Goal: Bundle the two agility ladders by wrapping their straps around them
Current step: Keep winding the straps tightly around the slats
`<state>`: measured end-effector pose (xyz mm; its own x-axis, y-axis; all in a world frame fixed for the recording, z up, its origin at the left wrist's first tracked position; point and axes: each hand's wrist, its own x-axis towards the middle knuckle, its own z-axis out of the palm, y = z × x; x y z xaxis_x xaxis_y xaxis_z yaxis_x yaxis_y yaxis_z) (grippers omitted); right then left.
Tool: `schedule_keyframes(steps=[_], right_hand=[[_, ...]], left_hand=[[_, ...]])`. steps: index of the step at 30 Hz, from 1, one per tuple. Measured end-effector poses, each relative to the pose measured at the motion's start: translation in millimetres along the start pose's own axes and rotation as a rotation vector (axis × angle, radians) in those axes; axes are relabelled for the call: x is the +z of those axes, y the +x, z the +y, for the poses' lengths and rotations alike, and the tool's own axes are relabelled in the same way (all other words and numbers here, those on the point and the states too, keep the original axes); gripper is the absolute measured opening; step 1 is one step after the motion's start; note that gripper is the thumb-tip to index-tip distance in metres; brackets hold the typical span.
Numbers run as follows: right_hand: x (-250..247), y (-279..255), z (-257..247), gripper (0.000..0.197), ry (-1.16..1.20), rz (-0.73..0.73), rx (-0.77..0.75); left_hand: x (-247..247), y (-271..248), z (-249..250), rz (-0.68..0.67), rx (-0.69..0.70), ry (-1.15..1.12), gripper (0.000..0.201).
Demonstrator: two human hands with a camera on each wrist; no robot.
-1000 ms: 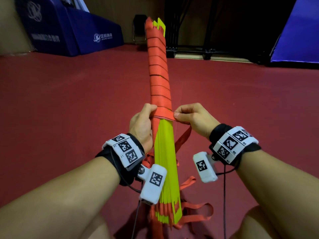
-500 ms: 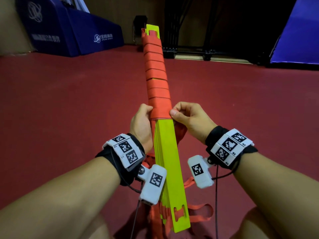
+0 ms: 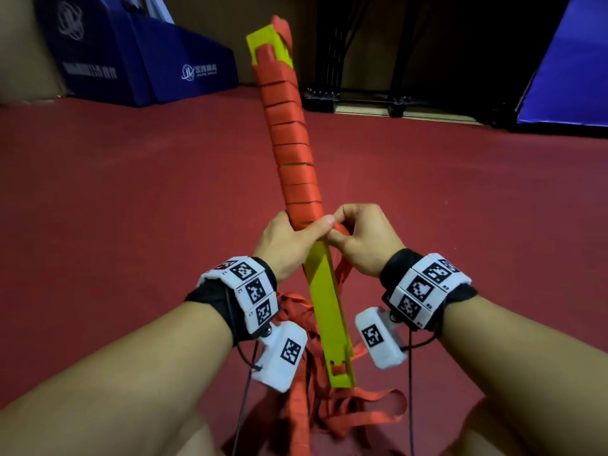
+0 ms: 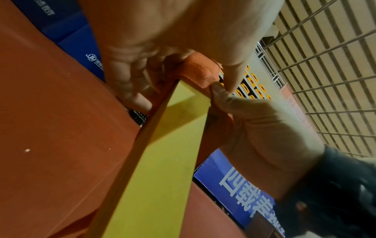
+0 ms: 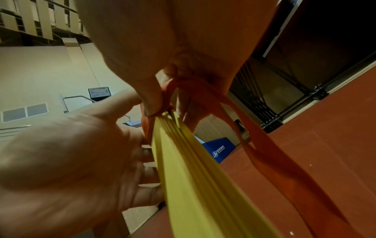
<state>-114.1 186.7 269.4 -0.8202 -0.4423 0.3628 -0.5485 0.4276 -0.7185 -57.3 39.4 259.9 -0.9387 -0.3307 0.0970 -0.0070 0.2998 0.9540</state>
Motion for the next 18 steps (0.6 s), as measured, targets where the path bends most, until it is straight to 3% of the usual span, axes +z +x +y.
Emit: schedule_keyframes(steps=[8,13,18], right_hand=[[1,-2,-3,0.028,0.065,0.004,0.053],[-3,-2,0,0.014,0.203,-0.084,0.075],[-11,-2,4,0.012,0.223,-0.22,0.065]], left_hand=[[-1,0,-4,-0.036,-0.143,-0.175,0.046],[-3,4,-7,0.001,-0.111,-0.239,0.027],[-5,4,-8,-0.071,-0.089,-0.264,0.009]])
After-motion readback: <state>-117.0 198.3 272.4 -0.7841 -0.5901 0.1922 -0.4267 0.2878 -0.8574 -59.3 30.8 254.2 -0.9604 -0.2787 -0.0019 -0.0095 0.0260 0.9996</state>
